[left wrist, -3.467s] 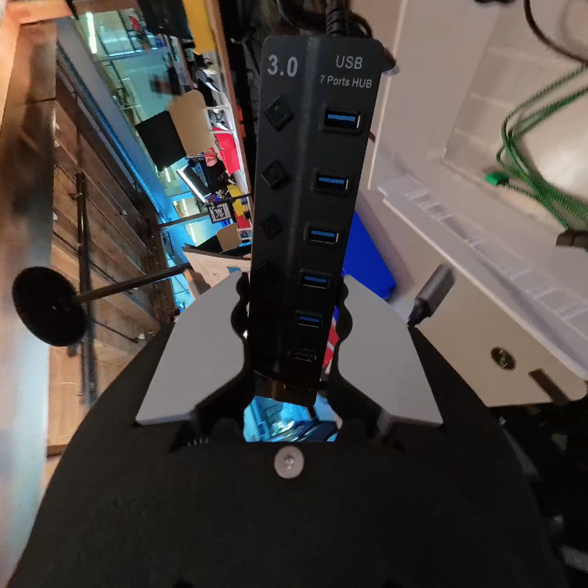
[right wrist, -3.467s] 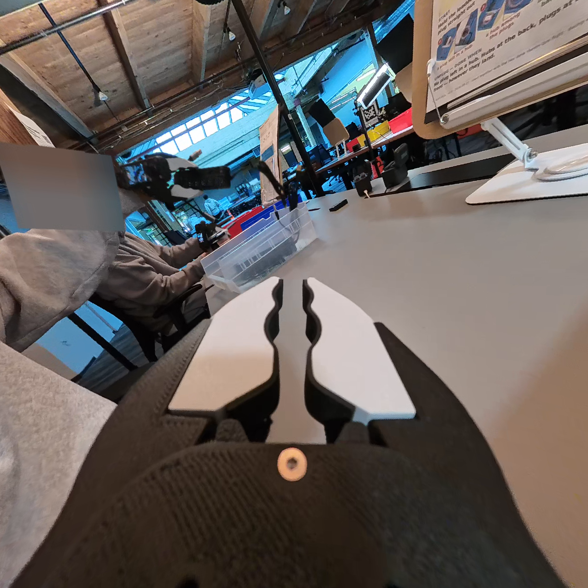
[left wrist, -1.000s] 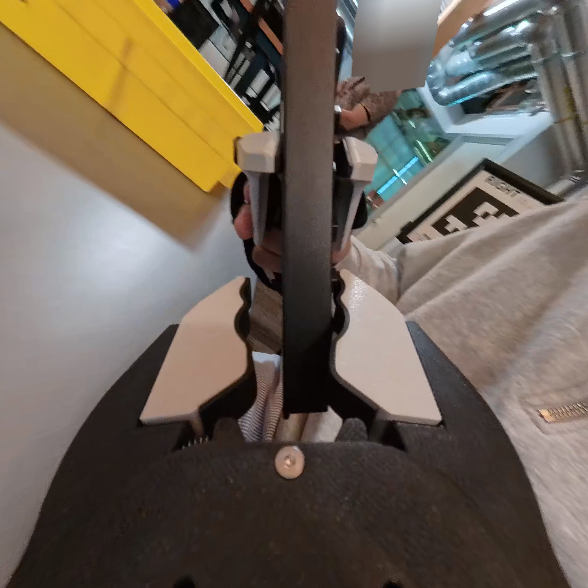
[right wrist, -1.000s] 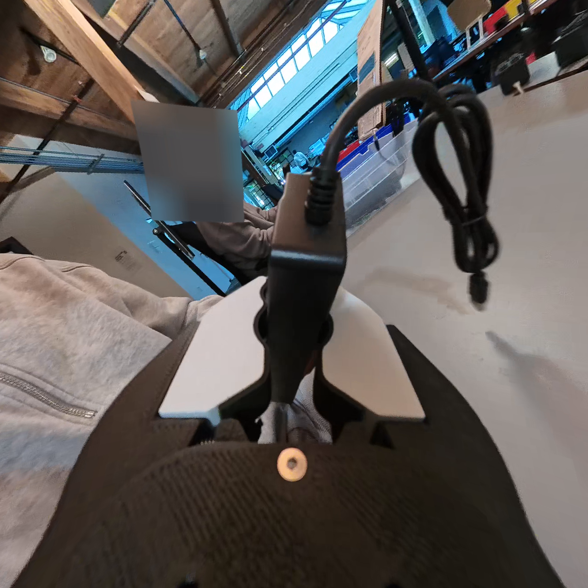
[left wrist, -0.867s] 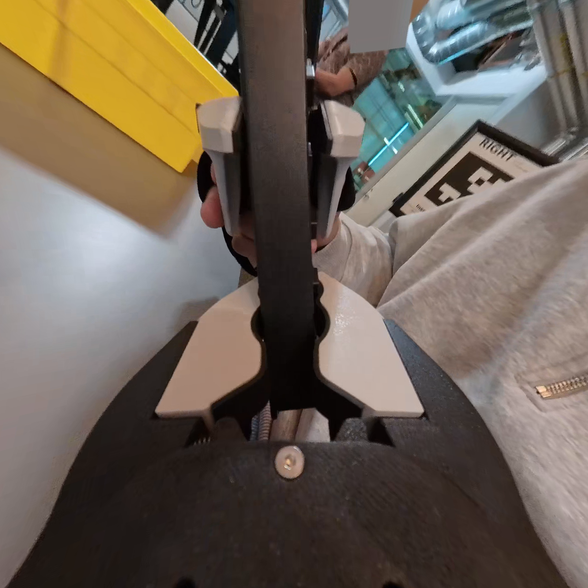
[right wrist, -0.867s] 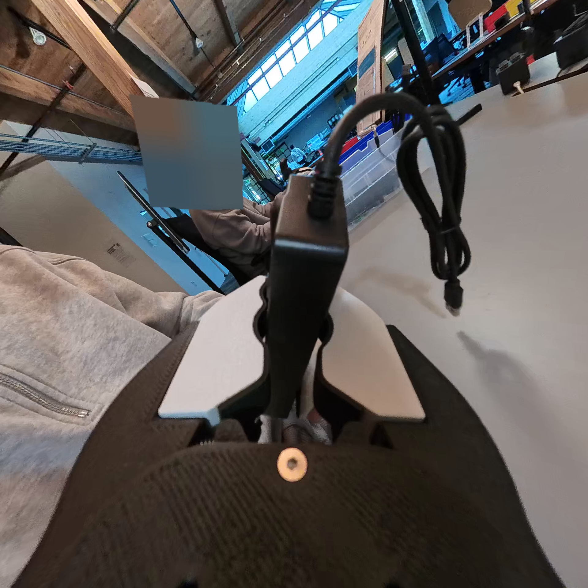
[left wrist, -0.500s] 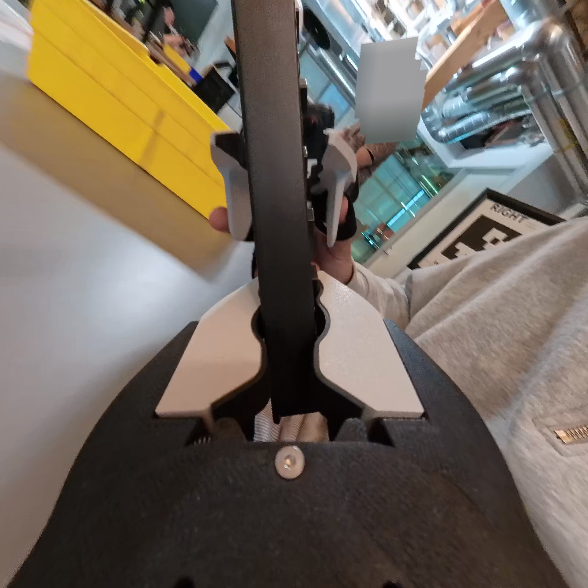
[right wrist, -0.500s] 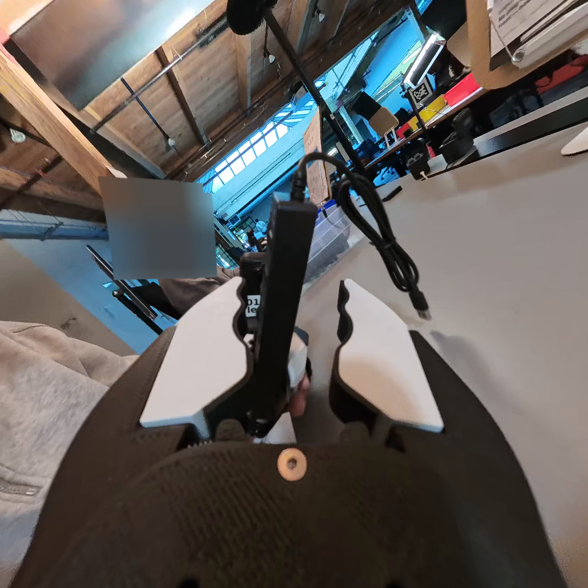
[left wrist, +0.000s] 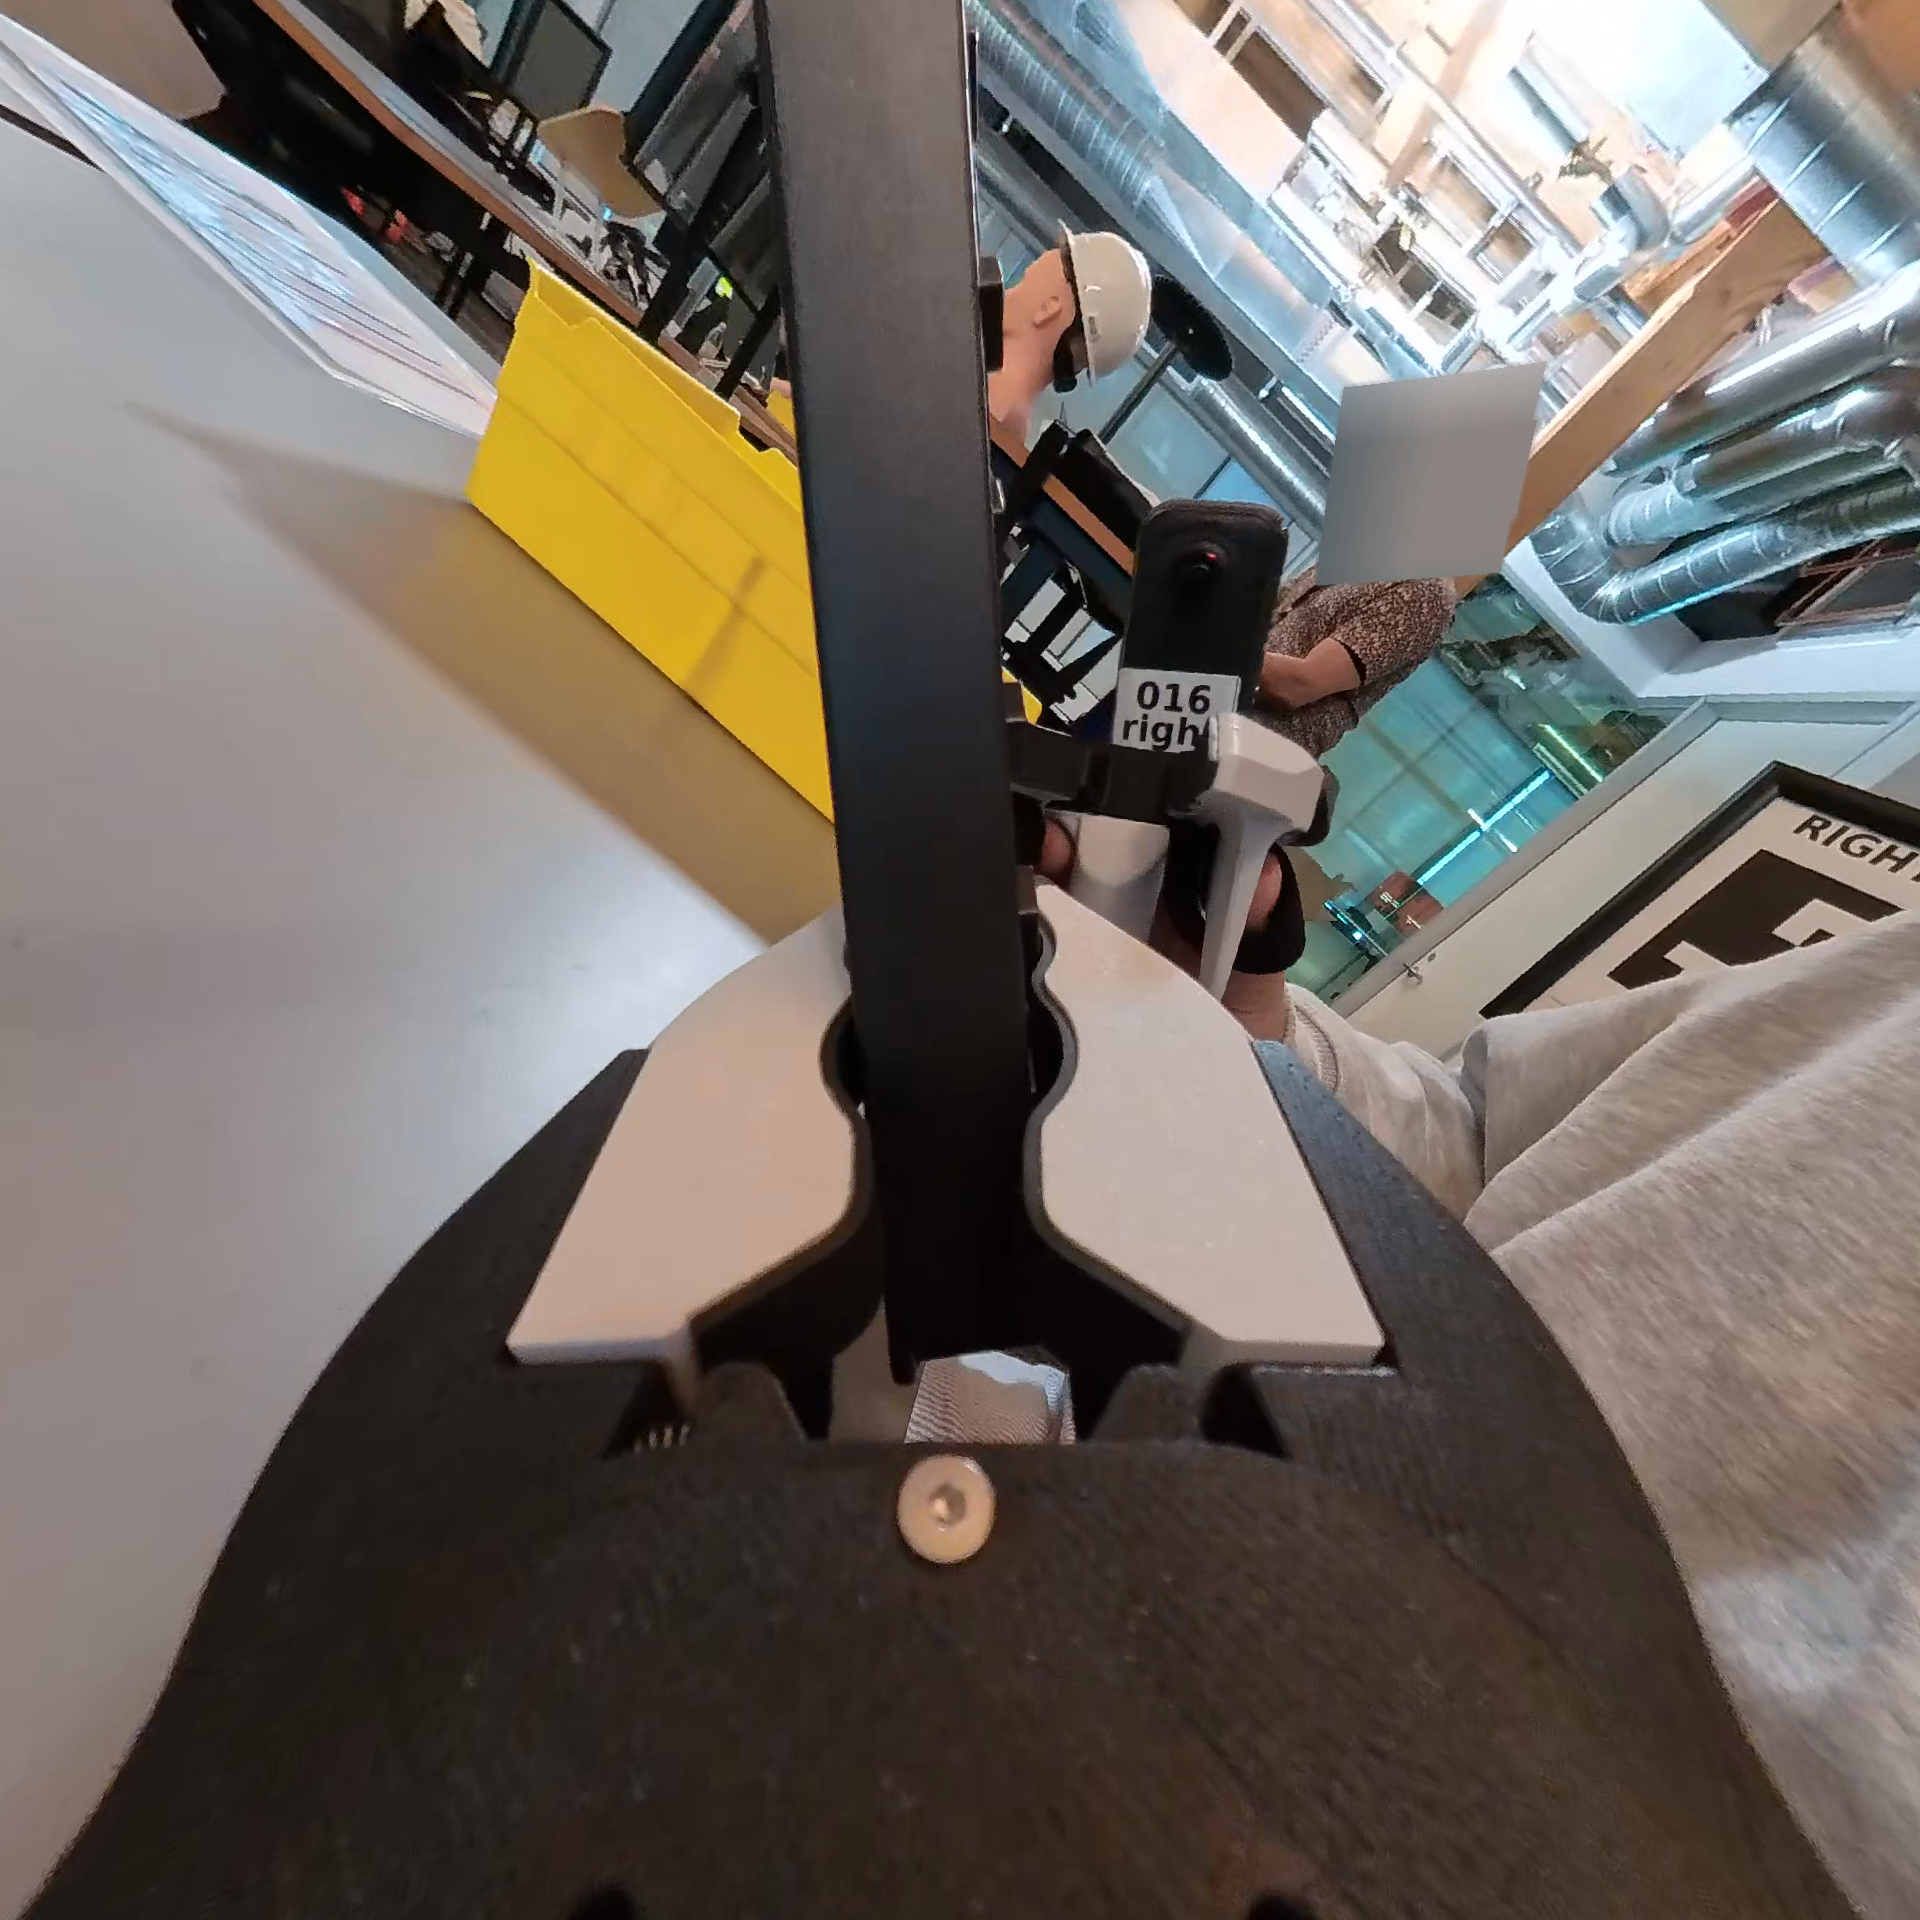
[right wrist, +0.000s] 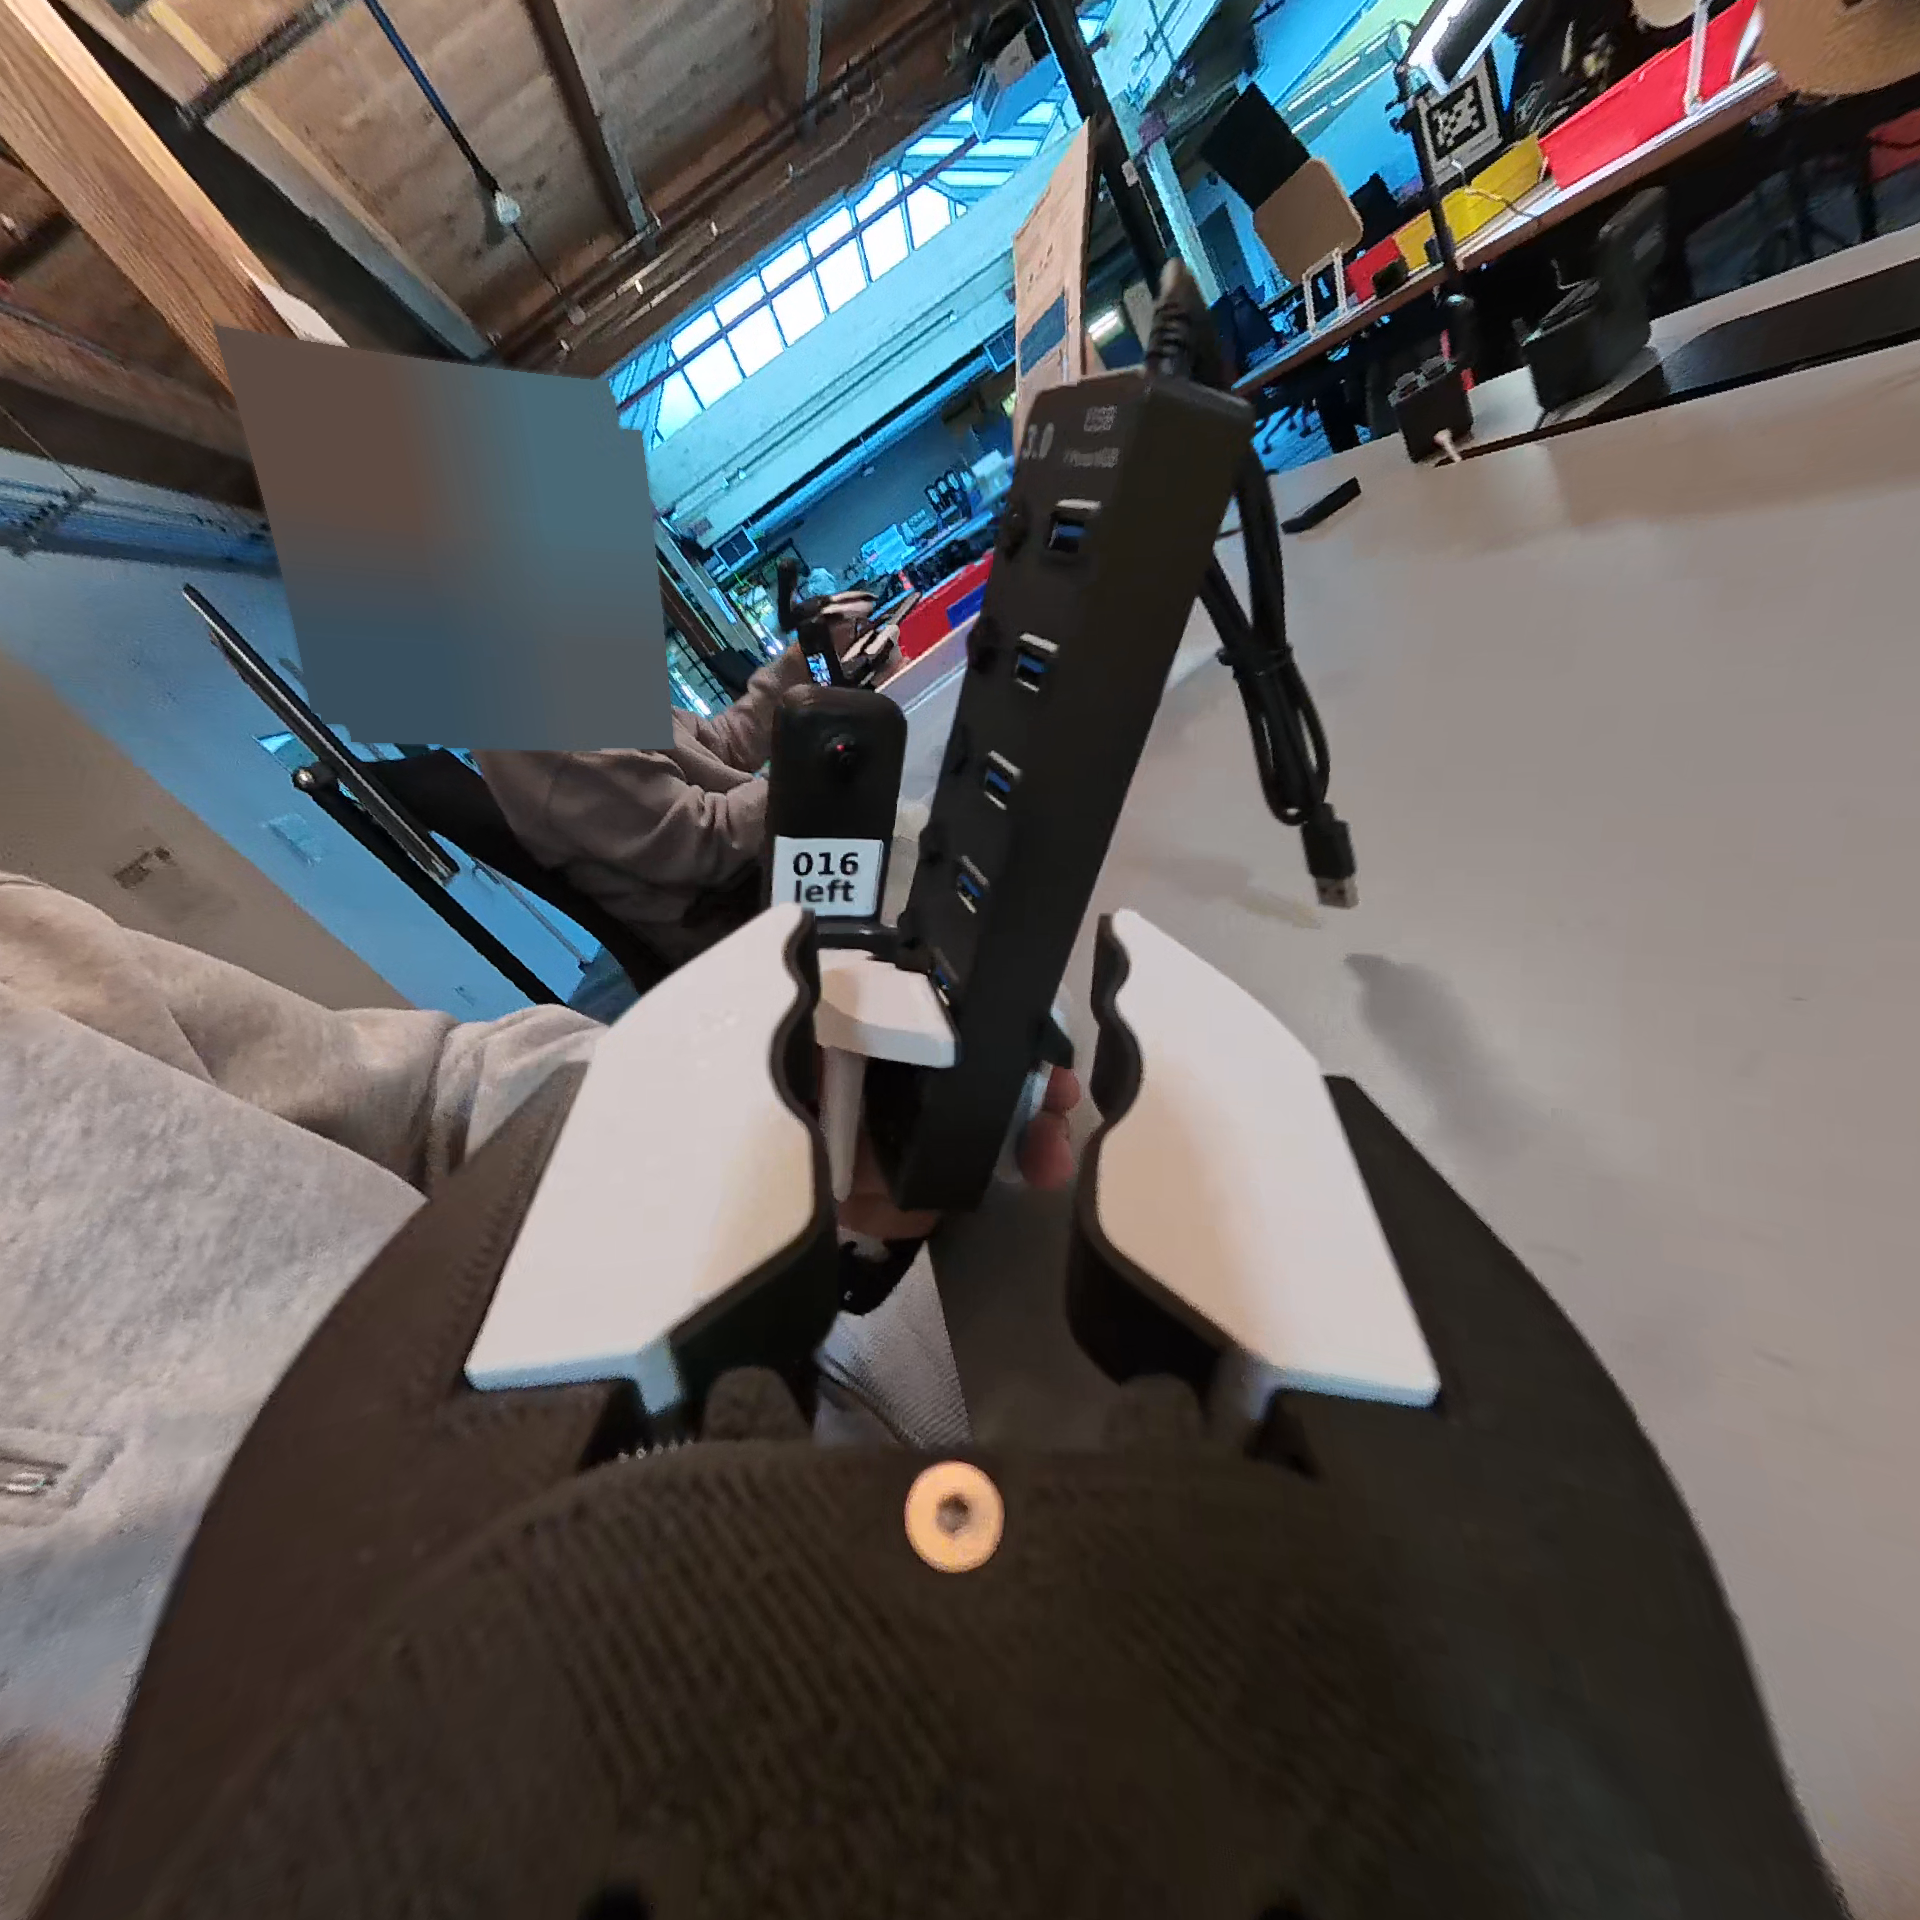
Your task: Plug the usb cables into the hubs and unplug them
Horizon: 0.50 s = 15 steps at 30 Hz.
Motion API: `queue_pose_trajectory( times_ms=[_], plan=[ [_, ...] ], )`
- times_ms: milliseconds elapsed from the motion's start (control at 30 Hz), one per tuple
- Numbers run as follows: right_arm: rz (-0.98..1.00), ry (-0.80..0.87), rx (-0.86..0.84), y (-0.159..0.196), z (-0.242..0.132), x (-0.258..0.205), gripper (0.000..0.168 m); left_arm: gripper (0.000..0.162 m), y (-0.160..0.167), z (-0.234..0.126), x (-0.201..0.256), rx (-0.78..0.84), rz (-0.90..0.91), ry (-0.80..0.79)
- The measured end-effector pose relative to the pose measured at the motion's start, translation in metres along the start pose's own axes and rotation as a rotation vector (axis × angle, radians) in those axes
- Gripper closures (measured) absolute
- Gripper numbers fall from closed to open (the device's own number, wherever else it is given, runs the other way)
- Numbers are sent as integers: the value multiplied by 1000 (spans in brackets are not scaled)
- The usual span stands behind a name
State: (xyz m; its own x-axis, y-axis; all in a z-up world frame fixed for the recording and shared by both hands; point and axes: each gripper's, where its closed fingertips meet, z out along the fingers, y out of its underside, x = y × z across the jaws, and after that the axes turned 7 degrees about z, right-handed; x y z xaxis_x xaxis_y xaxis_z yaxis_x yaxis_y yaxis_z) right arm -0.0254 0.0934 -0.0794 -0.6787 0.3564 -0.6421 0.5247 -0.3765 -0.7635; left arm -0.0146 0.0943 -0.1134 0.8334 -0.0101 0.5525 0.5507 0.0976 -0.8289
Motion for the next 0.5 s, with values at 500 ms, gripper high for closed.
queue_pose_trajectory(
  times_ms=[500],
  plan=[
    [-66,50,-41,6,2,3,127,136,9,5,6,-56,67,12]
  ],
)
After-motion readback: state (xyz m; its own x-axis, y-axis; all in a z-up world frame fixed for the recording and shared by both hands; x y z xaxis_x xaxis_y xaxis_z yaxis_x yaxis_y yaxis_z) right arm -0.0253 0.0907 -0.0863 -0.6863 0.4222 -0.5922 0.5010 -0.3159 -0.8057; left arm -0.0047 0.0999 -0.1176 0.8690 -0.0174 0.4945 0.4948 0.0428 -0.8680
